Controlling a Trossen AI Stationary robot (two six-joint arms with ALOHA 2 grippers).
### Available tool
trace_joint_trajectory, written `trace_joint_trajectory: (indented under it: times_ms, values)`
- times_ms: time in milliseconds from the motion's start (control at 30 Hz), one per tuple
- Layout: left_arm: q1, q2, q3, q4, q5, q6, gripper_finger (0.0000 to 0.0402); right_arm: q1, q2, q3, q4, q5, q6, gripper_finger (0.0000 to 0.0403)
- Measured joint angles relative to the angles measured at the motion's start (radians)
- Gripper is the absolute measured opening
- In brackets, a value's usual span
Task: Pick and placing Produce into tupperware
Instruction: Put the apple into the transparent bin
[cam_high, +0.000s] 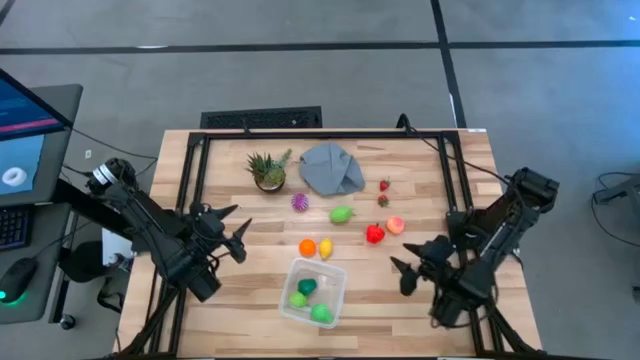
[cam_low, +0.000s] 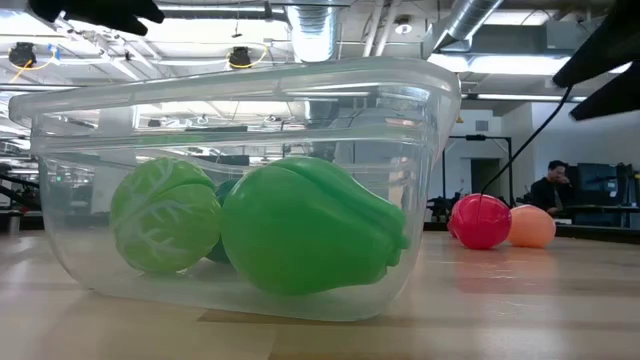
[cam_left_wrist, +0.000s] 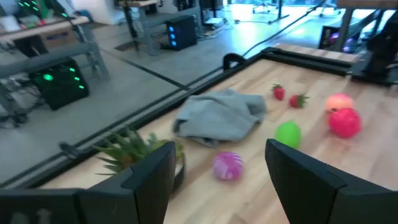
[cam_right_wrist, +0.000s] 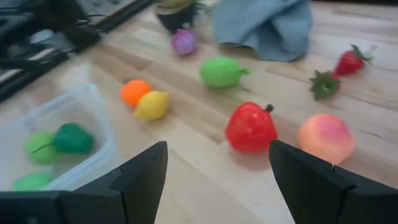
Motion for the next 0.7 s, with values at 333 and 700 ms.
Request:
trace_joint_trajectory:
  times_ms: [333,700]
  values:
    - [0.031,-0.170,-0.047,-0.028,-0.023,0.100,0.0240,-0.296,-0.092,0.001,0.149,-0.139,0.047,0.0307]
    - [0.035,-0.412,-0.063,-0.028,-0.076,0.304,0.0240,-0.584,-0.180,0.002,0.548,-0.463,-0.432,0.0306]
